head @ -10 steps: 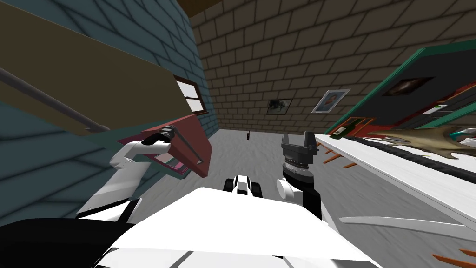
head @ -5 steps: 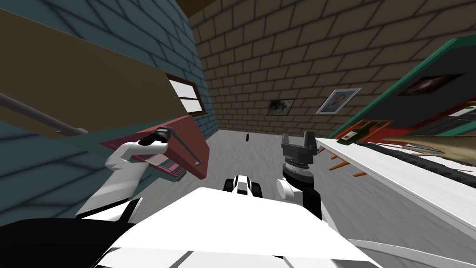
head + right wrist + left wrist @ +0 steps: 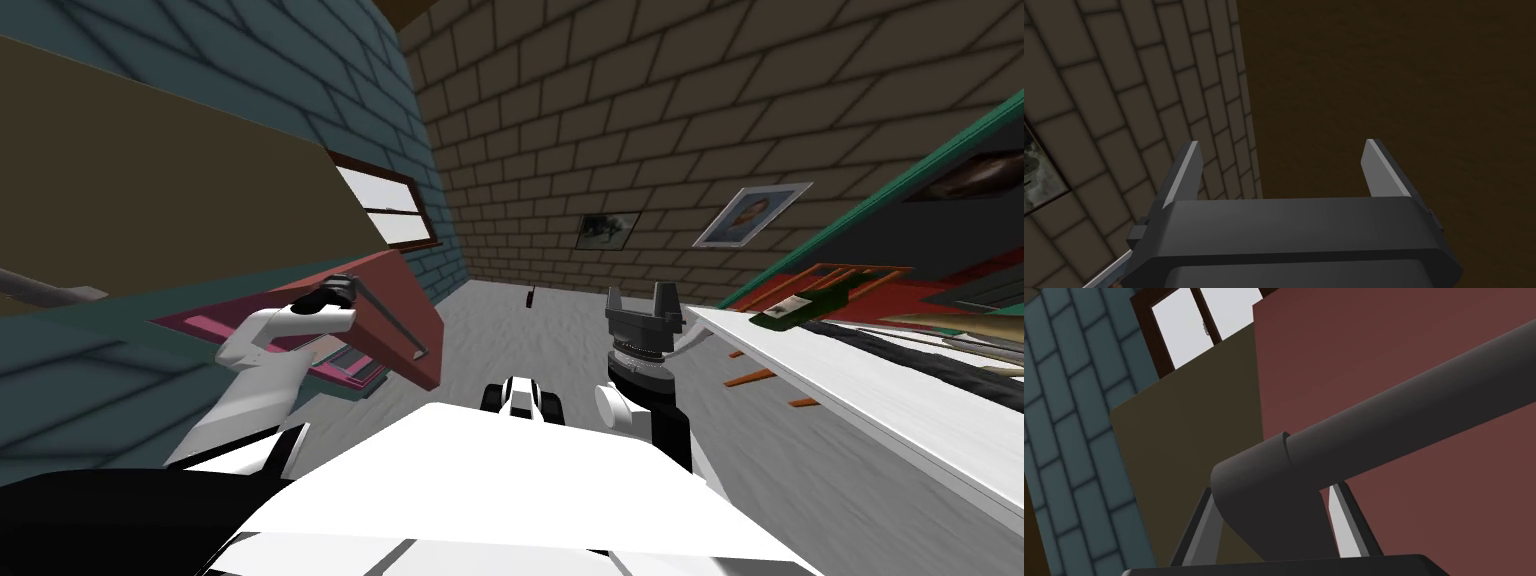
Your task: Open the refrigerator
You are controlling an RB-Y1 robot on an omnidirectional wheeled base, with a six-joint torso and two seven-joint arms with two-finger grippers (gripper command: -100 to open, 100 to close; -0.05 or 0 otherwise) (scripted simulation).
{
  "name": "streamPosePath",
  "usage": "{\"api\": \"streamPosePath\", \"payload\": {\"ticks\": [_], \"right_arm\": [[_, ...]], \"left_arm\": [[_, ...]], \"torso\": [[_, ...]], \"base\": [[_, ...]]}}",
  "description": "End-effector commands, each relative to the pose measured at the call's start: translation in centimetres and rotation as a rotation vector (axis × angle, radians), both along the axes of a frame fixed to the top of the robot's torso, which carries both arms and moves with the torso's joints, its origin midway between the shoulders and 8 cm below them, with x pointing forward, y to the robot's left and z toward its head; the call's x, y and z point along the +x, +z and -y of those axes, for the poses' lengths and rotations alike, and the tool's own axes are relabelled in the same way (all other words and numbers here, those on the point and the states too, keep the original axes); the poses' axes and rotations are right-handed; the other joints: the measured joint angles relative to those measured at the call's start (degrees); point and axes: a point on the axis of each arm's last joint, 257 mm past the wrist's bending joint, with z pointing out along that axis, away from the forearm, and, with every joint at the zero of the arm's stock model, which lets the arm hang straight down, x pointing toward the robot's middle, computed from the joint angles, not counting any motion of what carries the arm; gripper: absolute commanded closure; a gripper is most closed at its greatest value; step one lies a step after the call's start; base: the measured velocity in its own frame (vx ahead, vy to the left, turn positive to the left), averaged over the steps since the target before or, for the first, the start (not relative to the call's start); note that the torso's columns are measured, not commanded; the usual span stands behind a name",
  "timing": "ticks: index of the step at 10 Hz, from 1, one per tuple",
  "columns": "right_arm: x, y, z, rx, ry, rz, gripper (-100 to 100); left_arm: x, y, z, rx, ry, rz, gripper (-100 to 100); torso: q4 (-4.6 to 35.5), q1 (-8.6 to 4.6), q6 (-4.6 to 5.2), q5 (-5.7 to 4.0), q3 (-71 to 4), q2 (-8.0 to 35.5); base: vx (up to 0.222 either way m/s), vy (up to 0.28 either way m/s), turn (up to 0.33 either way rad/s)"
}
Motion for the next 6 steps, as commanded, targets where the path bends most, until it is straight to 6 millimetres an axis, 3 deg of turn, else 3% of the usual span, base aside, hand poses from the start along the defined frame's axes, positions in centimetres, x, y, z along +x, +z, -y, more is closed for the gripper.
{"api": "streamPosePath", "payload": {"ticks": [1, 3, 4, 6], "right_arm": [[0.0, 0.0, 0.0, 0.0, 0.0, 0.0, 0], [0.0, 0.0, 0.0, 0.0, 0.0, 0.0, 0], [0.0, 0.0, 0.0, 0.0, 0.0, 0.0, 0], [0.0, 0.0, 0.0, 0.0, 0.0, 0.0, 0]], "left_arm": [[-1.6, 0.1, -1.8, 0.0, 0.056, 0.004, 100], [-3.3, 0.0, -3.3, -0.004, 0.11, 0.004, 100], [-2.8, 0.8, -3.0, 0.008, 0.092, 0.013, 100], [-4.5, 0.9, -4.7, 0.008, 0.151, 0.017, 100]], "torso": [[0.0, 0.07, -0.04, 0.02, 0.0, 0.0], [-0.1, -0.42, -0.17, 0.08, 0.1, 0.0], [0.0, -0.53, -0.24, 0.15, 0.3, 0.3], [0.3, 0.16, -0.44, 0.07, 0.5, 0.7]], "base": [[0.258, -0.251, 0.051], [0.282, -0.297, 0.081], [0.119, -0.131, 0.014], [0.223, -0.126, 0.048]]}}
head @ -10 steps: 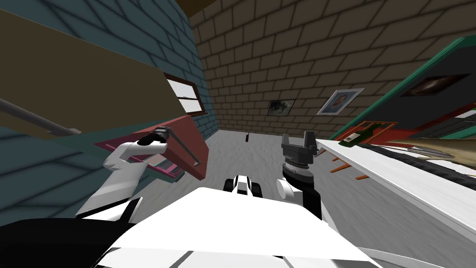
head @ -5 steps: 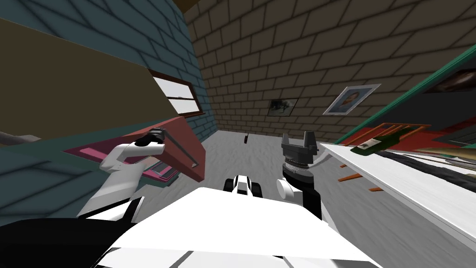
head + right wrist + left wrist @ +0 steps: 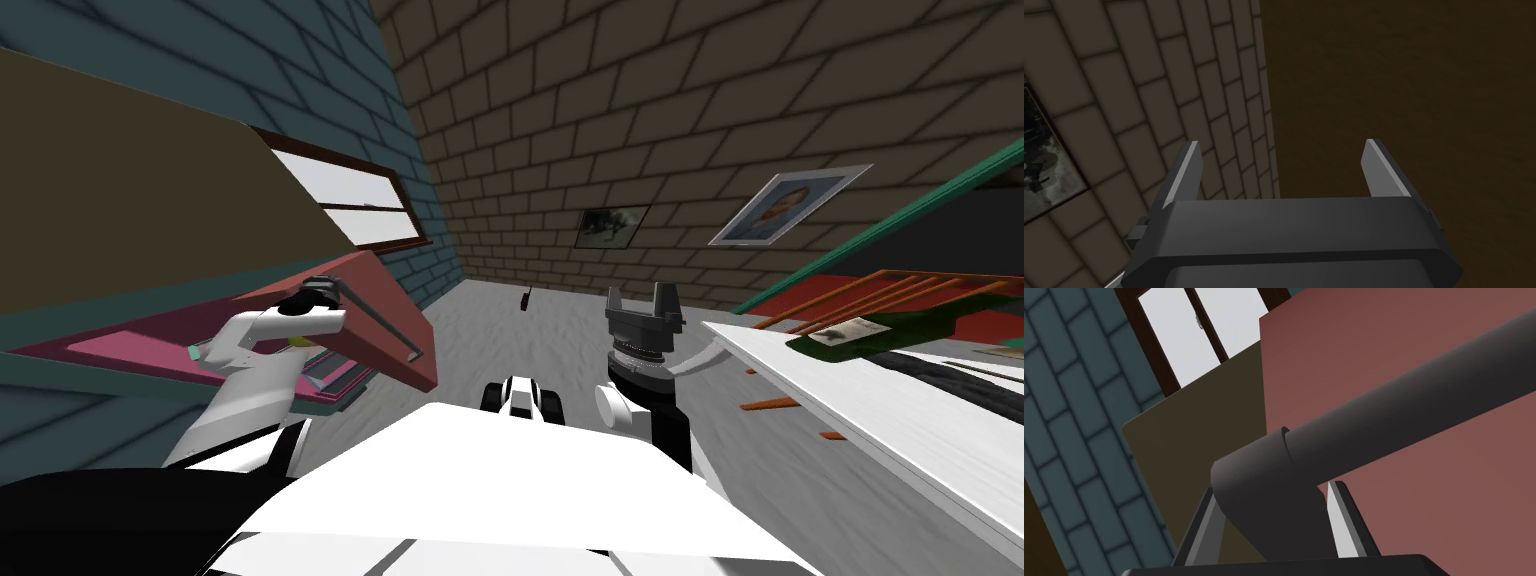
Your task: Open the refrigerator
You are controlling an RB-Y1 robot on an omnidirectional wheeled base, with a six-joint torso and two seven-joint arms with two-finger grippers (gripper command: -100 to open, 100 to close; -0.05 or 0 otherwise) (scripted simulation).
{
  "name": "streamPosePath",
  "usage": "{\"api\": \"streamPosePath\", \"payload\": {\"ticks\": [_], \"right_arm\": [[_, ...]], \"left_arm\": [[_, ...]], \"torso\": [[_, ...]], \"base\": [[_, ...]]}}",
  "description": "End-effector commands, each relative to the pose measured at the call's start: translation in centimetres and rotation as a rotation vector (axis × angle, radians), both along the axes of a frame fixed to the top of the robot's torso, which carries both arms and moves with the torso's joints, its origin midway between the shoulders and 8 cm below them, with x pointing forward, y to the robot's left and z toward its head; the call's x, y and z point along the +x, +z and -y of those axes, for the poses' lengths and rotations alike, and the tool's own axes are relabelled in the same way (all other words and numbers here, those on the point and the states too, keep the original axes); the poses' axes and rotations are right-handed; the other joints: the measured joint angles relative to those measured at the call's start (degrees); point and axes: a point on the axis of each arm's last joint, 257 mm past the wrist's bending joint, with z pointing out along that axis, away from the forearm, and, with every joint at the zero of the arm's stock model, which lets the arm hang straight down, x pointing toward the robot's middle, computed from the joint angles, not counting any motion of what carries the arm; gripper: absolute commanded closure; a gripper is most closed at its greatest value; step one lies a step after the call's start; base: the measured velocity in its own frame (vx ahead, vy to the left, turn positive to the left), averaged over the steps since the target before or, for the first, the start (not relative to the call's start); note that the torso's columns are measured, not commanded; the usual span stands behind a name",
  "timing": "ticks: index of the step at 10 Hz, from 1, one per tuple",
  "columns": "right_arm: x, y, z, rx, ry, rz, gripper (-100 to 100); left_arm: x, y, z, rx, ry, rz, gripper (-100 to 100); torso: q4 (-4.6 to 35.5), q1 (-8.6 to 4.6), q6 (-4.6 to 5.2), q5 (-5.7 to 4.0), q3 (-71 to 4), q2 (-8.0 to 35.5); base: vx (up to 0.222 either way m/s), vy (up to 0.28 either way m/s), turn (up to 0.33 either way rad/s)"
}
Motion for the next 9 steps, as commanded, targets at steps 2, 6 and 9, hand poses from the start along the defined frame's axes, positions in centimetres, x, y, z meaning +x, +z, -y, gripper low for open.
{"api": "streamPosePath", "payload": {"ticks": [2, 6, 9], "right_arm": [[0.0, 0.0, 0.0, 0.0, 0.0, 0.0, 0], [0.0, 0.0, 0.0, 0.0, 0.0, 0.0, 0], [0.0, 0.0, 0.0, 0.0, 0.0, 0.0, 0]], "left_arm": [[-2.2, 0.3, -2.1, 0.004, 0.073, 0.005, 100], [-4.8, 0.2, -4.3, 0.0, 0.155, 0.008, 100], [-4.9, 2.2, -4.0, -0.002, 0.159, 0.005, -100]], "torso": [[-0.2, -0.36, 0.25, -0.15, -0.4, -0.5], [-0.2, -0.27, 0.38, -0.15, -0.5, -0.7], [0.0, 0.08, 0.22, 0.05, 0.1, 0.3]], "base": [[0.24, -0.138, 0.069], [0.24, -0.165, 0.046], [-0.006, -0.001, -0.071]]}}
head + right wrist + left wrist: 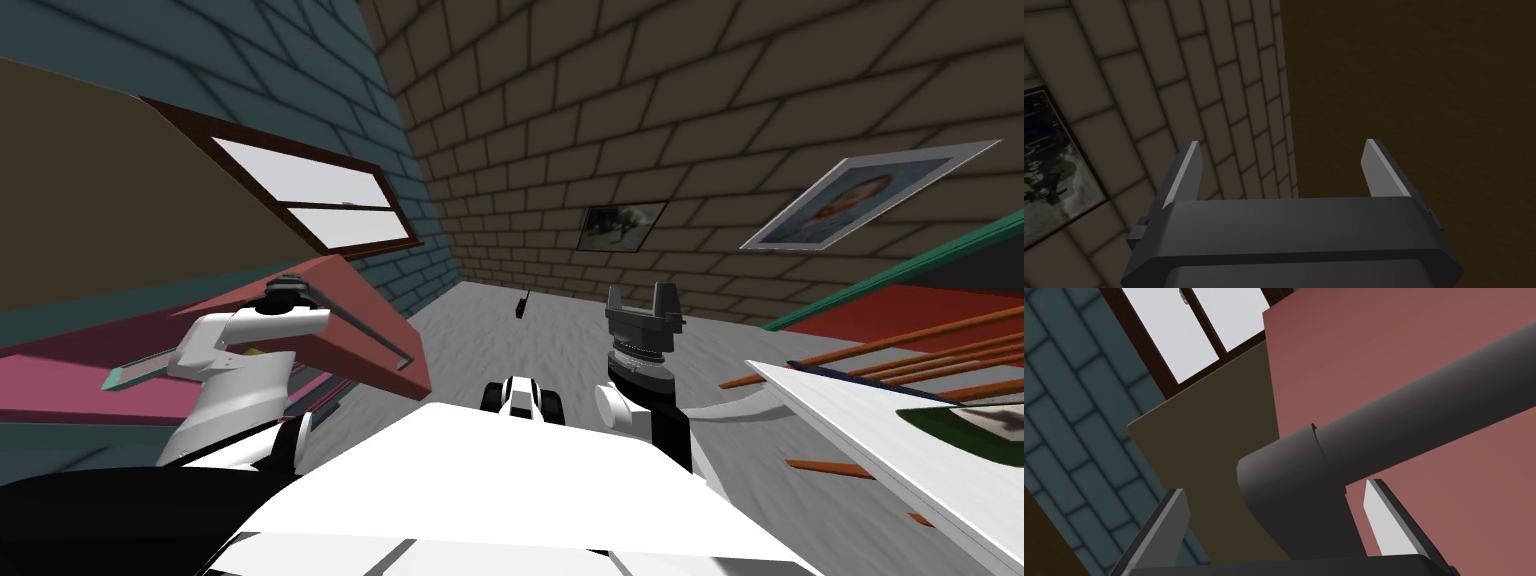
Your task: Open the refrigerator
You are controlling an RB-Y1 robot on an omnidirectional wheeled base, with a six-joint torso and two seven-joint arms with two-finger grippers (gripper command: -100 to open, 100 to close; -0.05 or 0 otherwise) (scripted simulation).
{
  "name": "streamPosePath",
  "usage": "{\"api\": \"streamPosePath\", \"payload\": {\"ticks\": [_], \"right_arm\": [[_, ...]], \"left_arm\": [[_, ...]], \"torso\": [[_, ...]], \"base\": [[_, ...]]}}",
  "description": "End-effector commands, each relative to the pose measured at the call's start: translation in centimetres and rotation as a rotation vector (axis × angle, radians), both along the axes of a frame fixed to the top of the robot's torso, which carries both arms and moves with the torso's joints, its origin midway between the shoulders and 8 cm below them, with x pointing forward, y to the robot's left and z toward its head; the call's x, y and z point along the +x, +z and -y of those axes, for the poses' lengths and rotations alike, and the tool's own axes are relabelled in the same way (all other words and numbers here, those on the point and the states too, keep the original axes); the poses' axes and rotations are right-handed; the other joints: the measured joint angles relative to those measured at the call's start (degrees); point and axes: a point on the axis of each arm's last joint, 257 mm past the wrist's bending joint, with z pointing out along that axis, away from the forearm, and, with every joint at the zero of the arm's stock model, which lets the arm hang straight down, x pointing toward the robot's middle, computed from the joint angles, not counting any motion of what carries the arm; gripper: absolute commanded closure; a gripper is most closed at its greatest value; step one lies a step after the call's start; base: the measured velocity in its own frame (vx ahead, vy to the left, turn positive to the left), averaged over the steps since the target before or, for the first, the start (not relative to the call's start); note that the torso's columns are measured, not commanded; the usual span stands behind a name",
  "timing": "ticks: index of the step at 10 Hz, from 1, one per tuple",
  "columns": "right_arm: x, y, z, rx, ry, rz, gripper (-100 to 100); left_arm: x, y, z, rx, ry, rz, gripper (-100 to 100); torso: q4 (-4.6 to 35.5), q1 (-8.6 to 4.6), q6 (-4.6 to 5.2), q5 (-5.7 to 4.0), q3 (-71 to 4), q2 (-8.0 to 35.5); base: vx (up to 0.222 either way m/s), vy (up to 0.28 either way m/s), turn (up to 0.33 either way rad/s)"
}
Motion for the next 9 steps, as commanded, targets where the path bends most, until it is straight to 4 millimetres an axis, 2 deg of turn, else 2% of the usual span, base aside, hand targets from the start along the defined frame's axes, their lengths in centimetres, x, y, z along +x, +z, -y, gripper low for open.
{"api": "streamPosePath", "payload": {"ticks": [1, 6, 7, 8, 9], "right_arm": [[0.0, 0.0, 0.0, 0.0, 0.0, 0.0, 0], [0.0, 0.0, 0.0, 0.0, 0.0, 0.0, 0], [0.0, 0.0, 0.0, 0.0, 0.0, 0.0, 0], [0.0, 0.0, 0.0, 0.0, 0.0, 0.0, 0], [0.0, 0.0, 0.0, 0.0, 0.0, 0.0, 0]], "left_arm": [[-0.4, 1.5, -0.2, -0.002, 0.013, -0.001, -100], [-1.1, 4.2, 0.0, -0.002, 0.033, -0.002, -100], [-0.8, 2.8, 0.1, -0.022, 0.03, -0.008, -100], [-0.8, 2.5, 0.1, -0.03, 0.032, -0.011, 0], [-0.8, 2.2, 0.1, -0.035, 0.031, -0.012, 0]], "torso": [[0.0, 0.04, -0.24, -0.05, 0.0, 0.0], [-0.2, -0.9, 0.03, -0.74, -0.8, -1.0], [-0.1, -0.97, -0.01, -0.92, -0.8, -0.9], [-0.1, -0.98, -0.05, -0.73, -0.6, -0.8], [-0.1, -0.92, -0.06, -0.58, -0.5, -0.7]], "base": [[-0.063, 0.033, -0.057], [-0.034, 0.014, -0.032], [-0.011, 0.004, -0.017], [0.0, 0.0, 0.0], [0.002, 0.001, -0.011]]}}
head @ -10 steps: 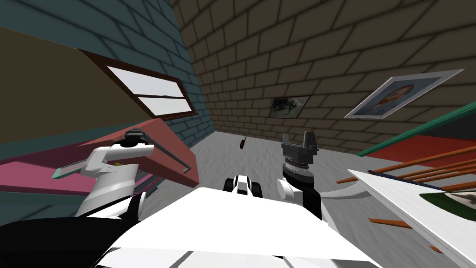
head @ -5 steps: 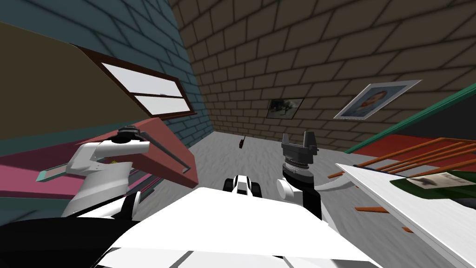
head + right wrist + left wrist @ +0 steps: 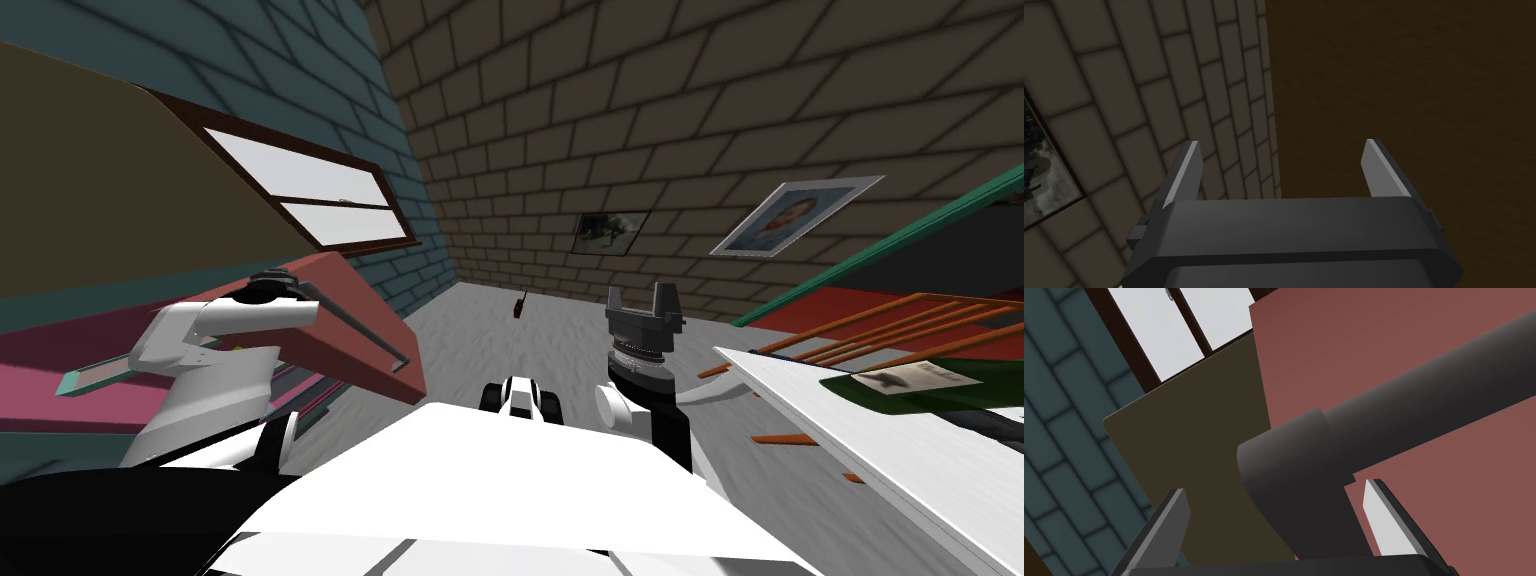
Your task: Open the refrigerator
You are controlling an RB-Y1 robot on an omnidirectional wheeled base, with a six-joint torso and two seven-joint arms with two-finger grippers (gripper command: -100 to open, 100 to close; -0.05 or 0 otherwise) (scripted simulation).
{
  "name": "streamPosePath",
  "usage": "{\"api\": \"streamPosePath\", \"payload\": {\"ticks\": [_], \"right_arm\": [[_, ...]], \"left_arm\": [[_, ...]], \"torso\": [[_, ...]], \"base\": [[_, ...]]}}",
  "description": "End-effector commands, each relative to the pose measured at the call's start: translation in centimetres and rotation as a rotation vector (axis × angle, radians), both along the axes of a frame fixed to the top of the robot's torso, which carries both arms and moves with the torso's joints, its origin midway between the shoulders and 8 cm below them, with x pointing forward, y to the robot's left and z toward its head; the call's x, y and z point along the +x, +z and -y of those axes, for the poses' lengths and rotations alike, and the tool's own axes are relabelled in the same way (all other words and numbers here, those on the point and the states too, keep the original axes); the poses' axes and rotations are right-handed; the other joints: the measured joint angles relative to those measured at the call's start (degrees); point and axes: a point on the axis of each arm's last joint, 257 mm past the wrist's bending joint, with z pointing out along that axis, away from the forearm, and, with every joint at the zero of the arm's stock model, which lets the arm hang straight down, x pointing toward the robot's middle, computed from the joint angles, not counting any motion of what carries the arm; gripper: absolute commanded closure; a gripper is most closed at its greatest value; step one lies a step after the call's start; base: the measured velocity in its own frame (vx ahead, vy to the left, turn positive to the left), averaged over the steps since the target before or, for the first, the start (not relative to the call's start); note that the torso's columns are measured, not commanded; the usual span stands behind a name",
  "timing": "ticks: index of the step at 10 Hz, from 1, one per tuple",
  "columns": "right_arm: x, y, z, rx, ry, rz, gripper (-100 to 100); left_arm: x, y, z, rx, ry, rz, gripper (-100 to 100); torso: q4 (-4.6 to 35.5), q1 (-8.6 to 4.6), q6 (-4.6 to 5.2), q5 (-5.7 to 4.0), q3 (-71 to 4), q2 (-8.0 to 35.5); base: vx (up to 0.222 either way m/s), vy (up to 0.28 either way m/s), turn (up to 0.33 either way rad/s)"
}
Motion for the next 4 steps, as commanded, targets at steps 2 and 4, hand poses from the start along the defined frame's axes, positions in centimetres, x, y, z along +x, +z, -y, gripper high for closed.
{"api": "streamPosePath", "payload": {"ticks": [2, 4], "right_arm": [[0.0, 0.0, 0.0, 0.0, 0.0, 0.0, 0], [0.0, 0.0, 0.0, 0.0, 0.0, 0.0, 0]], "left_arm": [[0.02, -0.41, -0.01, -0.007, 0.0, -0.002, 0], [0.03, -0.67, -0.03, -0.012, 0.0, -0.004, 0]], "torso": [[0.0, 0.13, 0.0, 0.18, 0.1, 0.1], [0.0, 0.2, 0.02, 0.27, 0.2, 0.1]], "base": [[0.0, 0.0, 0.0], [0.0, 0.0, 0.0]]}}
